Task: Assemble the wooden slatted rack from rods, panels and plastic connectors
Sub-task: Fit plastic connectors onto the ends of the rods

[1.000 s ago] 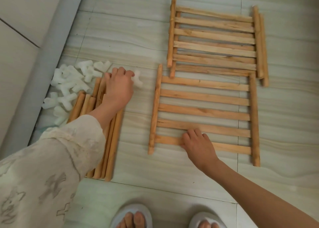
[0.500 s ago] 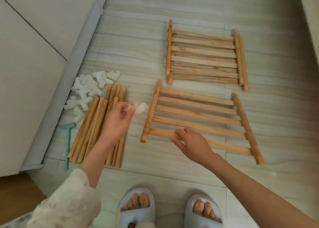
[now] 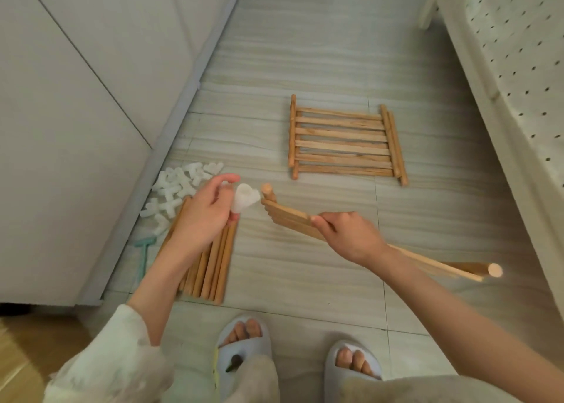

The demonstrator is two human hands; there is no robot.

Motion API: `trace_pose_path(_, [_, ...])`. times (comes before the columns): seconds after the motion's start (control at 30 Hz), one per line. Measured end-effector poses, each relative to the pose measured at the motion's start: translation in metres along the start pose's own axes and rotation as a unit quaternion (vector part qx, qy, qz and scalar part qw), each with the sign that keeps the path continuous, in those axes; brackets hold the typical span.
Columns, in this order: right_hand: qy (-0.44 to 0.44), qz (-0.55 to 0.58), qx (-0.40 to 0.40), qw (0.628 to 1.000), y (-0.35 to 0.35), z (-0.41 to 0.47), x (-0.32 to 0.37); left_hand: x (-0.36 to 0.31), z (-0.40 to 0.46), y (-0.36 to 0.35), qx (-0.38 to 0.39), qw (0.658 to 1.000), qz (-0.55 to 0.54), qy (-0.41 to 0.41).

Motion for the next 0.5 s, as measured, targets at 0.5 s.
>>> trace_pose_path(0.5, [0.006,0.011,0.01,1.0,0.001,-0.006,0.009,-0.019,0.01,-0.012,-0.036,0.998,0.001,-0.051])
Point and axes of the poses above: each hand's wrist, its own z-axis towards the middle knuckle, its own y-axis out of the back of the hand, x = y × z, the point moved 1 cm from there along z, towards the middle knuckle, and after that the axes turned 5 degrees about -x, right-handed, at the moved point
